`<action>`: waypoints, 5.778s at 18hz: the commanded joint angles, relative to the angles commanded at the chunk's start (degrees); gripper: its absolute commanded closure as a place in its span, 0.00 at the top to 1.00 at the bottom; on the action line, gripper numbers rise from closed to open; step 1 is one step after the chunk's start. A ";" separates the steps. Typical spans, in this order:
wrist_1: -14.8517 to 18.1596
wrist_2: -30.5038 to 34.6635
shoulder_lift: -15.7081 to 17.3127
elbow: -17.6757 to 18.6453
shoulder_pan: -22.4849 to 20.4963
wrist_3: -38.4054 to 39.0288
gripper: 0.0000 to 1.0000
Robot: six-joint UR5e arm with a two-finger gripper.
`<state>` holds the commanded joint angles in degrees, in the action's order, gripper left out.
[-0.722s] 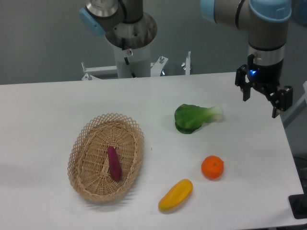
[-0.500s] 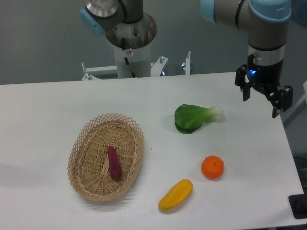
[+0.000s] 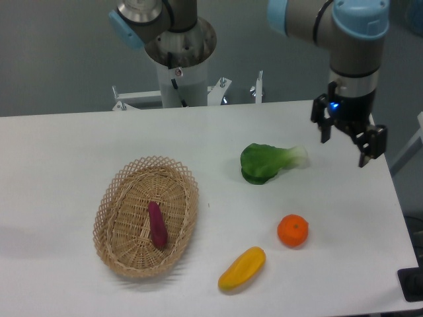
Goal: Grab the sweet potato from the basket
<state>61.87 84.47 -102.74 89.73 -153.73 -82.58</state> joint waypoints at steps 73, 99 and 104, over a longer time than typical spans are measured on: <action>-18.38 5.19 -5.81 1.77 15.76 35.94 0.32; -0.97 -1.59 -4.22 -5.53 -3.16 3.04 0.32; -1.14 -1.68 -4.31 -5.36 -2.98 3.12 0.32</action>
<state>60.73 82.79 -107.05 84.37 -156.71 -79.45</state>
